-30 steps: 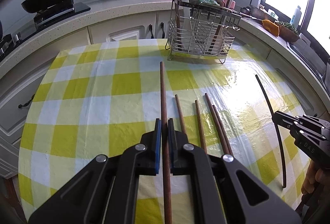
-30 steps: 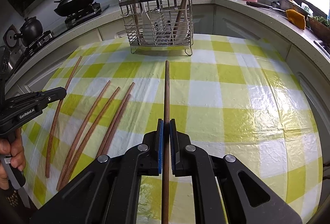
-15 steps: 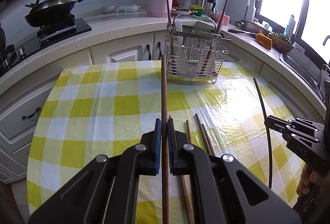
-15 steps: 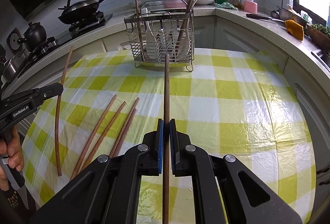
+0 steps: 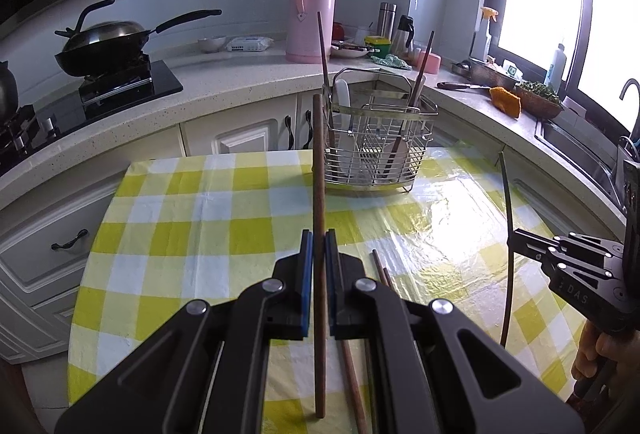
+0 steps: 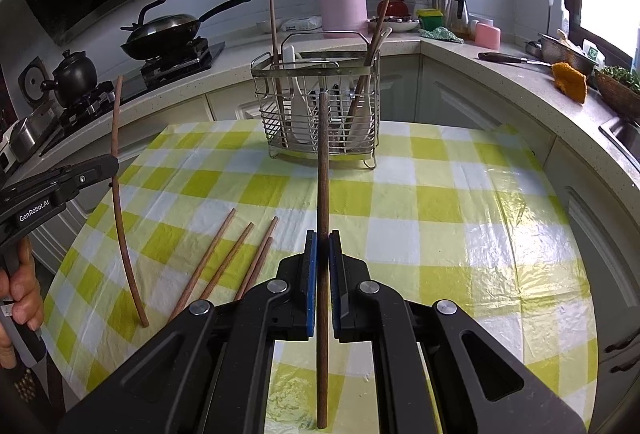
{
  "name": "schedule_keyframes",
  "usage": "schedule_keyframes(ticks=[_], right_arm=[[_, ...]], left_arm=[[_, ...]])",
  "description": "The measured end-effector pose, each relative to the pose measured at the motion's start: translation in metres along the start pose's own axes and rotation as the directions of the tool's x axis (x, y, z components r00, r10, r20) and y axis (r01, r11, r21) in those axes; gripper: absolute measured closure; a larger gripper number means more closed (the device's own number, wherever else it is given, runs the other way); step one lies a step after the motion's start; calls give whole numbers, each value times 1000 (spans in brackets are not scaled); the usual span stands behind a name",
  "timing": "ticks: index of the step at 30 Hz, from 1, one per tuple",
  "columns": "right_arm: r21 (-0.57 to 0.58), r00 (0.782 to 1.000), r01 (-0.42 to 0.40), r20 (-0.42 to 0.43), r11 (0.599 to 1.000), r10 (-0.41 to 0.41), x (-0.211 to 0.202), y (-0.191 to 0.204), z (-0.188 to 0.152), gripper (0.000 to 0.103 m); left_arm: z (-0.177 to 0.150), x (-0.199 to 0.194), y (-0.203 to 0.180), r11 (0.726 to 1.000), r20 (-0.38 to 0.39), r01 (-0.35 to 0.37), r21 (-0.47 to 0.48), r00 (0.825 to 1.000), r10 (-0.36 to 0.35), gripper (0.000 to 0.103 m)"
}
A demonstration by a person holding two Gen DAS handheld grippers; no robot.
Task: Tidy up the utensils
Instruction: 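Lift both chopsticks upright and carry them over the wire rack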
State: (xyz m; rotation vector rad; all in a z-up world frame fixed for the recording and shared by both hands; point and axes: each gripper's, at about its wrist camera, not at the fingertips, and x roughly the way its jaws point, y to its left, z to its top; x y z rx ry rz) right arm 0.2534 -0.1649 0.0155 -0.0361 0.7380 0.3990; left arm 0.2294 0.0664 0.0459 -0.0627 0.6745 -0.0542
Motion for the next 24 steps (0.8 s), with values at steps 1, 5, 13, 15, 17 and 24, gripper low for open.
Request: schedule_keyframes(ticks=[1, 5, 13, 15, 17, 24], right_arm=[[0, 1000, 0, 3, 1000, 0, -1, 0, 1, 97], [-4, 1000, 3, 16, 1000, -3, -5, 0, 7, 97], [-10, 999, 2, 32, 1000, -2, -8, 1, 17, 97], [-7, 1000, -1, 30, 1000, 2, -7, -1, 17, 97], [-6, 1000, -5, 28, 1000, 6, -6, -1, 18, 97], [-3, 999, -5, 35, 1000, 5, -9, -4, 22, 97]], left_arm=[[1, -1, 0, 1000, 2, 0, -1, 1000, 0, 97], [3, -4, 0, 1000, 10, 3, -6, 1000, -3, 97], [7, -8, 1, 1000, 25, 10, -19, 1000, -10, 97], [8, -8, 1, 1000, 24, 10, -19, 1000, -9, 97], [8, -8, 1, 1000, 24, 10, -21, 1000, -10, 97], [14, -11, 1, 1000, 36, 16, -19, 999, -15, 97]])
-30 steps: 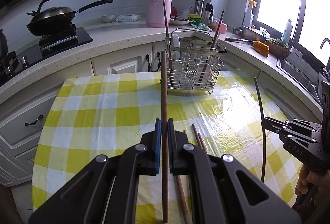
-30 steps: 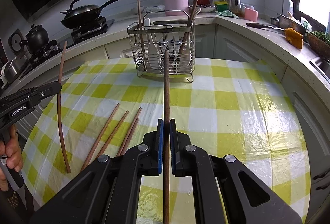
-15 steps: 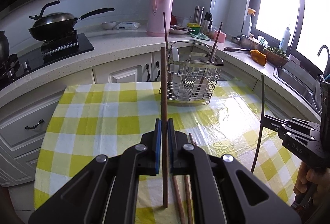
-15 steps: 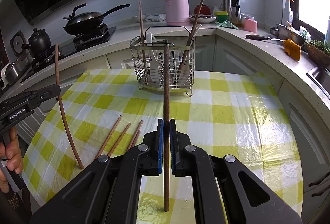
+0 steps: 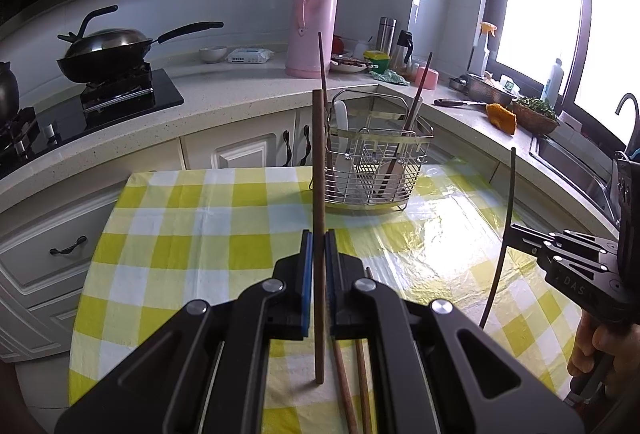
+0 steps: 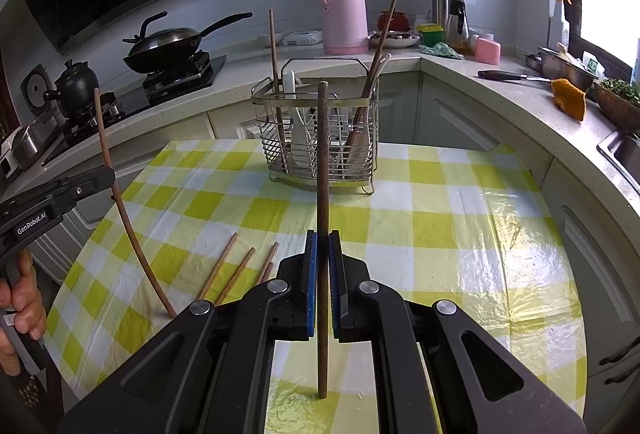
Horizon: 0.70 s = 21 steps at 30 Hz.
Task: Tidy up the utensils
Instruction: 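Lift both chopsticks upright and carry them over the wire rack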
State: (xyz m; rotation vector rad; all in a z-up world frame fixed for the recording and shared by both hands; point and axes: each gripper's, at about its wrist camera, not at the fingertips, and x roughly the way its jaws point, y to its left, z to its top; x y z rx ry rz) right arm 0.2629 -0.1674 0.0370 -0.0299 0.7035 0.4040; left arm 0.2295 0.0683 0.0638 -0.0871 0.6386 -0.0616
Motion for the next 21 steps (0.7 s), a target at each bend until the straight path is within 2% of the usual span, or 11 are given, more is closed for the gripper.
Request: schedule_keyframes(ticks=[11, 21], right_arm=[[-3, 1000, 12, 15, 1000, -12, -5, -8, 16, 97], [-18, 1000, -21, 19, 1000, 21, -5, -15, 62, 97]], left_arm=[[20, 3, -5, 1000, 13, 12, 19, 1000, -12, 97], [65, 15, -10, 998, 19, 53, 34, 998, -54, 97]])
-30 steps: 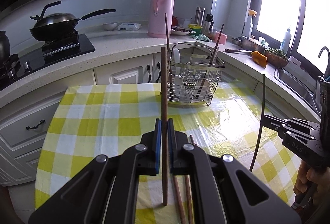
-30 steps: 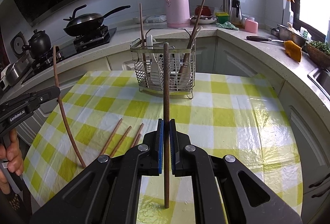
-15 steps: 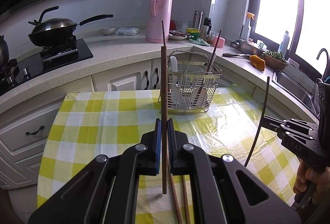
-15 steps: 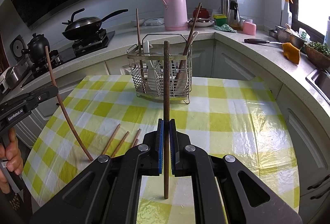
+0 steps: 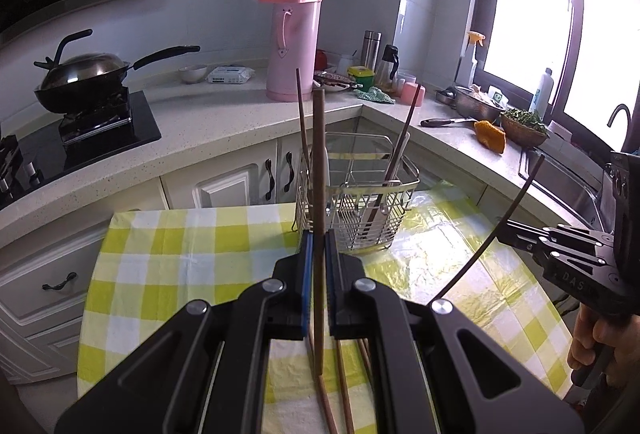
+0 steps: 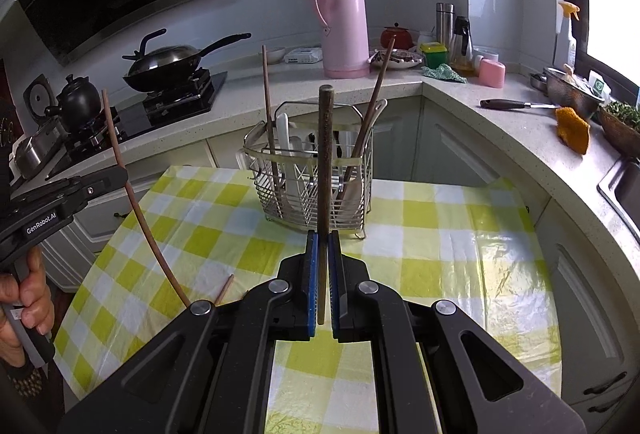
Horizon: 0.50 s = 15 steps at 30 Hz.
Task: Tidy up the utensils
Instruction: 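Lift both chopsticks upright and carry them over the wire rack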
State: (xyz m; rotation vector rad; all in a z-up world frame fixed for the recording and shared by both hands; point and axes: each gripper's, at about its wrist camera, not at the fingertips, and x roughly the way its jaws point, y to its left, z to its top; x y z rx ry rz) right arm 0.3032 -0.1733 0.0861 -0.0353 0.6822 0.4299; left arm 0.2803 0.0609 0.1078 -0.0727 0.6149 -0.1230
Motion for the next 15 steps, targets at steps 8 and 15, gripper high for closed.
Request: schedule_keyframes(ticks=[8, 15], right_arm=[[-25, 1000, -20, 12, 999, 21, -5, -2, 42, 98], [-42, 999, -34, 23, 999, 35, -8, -4, 88, 98]], left_arm=[[44, 7, -9, 999, 28, 17, 31, 999, -18, 97], [94, 5, -19, 998, 76, 24, 59, 997, -29, 97]])
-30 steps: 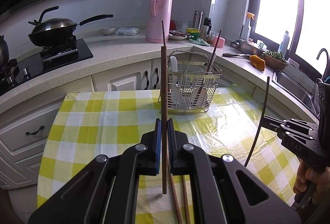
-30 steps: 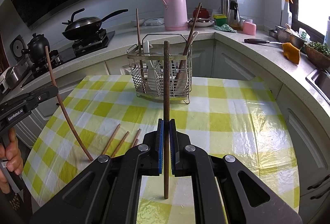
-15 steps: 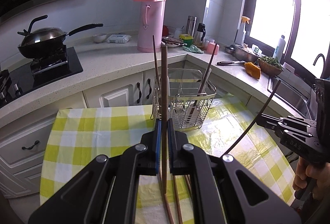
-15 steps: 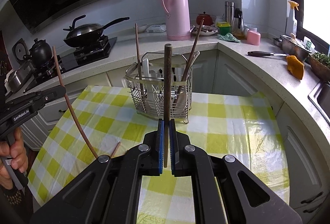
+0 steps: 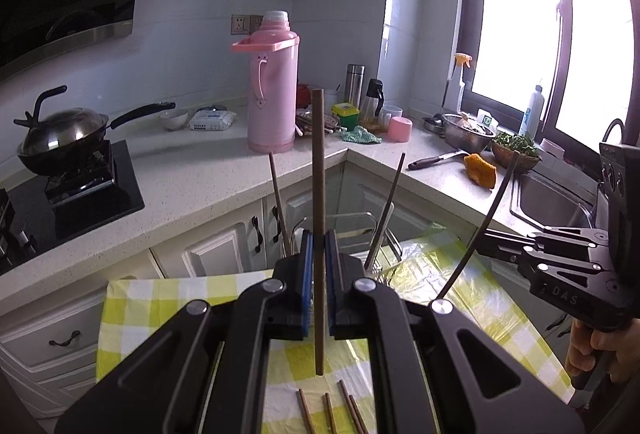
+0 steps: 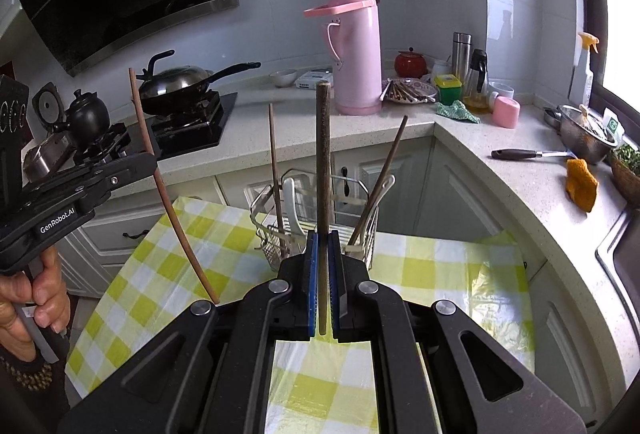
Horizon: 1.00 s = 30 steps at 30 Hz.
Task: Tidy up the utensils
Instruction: 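Lift both chopsticks upright and carry them over the wire rack, then lower both upright chopsticks into the wire rack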
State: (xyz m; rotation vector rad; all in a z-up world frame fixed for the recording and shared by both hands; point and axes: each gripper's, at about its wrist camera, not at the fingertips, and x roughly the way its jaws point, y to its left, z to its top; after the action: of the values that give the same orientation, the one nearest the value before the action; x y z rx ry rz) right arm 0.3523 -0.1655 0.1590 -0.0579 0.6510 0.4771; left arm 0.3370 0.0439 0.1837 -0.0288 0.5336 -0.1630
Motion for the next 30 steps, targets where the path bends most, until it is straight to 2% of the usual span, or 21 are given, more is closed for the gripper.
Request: schedule_keyframes(ticks=[7, 16, 21, 30], right_arm=[[-12, 1000, -6, 24, 1000, 6, -3, -3, 52, 97], [-3, 999, 0, 36, 1000, 0, 22, -5, 99, 97], [8, 1000, -1, 29, 1000, 0, 42, -6, 108, 98], [39, 1000, -3, -30, 999, 5, 88, -16, 95, 98]], left_arm=[[51, 4, -10, 999, 42, 1, 34, 999, -2, 97], [91, 37, -14, 1000, 53, 4, 23, 999, -5, 97], [94, 62, -13, 1000, 37, -9, 20, 999, 8, 97], [76, 112, -2, 999, -9, -30, -22, 1000, 30, 97]])
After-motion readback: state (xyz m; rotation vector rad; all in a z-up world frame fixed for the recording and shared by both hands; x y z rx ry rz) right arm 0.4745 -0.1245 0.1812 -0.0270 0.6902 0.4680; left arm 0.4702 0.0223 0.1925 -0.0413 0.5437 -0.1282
